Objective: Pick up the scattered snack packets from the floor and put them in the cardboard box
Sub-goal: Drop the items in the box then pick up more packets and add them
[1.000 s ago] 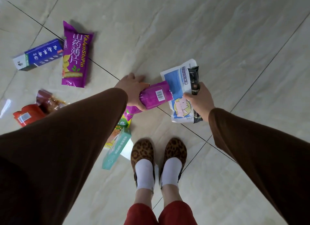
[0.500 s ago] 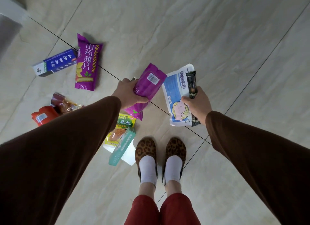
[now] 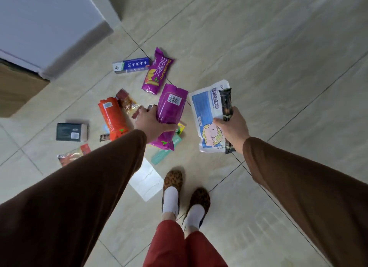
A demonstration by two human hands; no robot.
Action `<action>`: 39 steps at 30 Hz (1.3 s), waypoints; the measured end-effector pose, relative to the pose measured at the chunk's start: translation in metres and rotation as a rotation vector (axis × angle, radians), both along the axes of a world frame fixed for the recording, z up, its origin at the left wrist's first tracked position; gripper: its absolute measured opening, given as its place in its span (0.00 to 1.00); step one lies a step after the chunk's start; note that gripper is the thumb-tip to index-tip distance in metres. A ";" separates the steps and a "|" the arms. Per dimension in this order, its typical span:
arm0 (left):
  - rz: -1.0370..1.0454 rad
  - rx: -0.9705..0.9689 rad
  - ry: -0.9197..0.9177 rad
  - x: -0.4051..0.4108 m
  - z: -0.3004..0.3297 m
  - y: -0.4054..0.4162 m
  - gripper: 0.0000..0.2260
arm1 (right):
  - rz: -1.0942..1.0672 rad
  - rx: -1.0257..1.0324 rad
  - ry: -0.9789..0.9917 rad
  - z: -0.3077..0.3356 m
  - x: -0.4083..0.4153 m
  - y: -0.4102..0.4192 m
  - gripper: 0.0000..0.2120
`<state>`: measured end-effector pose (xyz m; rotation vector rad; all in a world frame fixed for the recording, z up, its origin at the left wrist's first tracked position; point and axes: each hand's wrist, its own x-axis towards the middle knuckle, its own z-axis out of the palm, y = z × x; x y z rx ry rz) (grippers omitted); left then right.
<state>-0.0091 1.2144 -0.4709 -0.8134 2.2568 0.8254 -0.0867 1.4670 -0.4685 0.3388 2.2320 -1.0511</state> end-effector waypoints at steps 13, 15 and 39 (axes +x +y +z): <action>0.192 -0.069 0.052 0.211 0.104 -0.151 0.42 | 0.171 -0.041 0.083 0.109 0.140 -0.187 0.14; 0.209 -0.054 0.055 0.250 0.115 -0.186 0.42 | 0.180 -0.037 0.091 0.118 0.174 -0.225 0.14; 0.271 -0.090 0.096 0.440 0.172 -0.560 0.41 | 0.251 -0.092 0.060 0.151 0.349 -0.607 0.13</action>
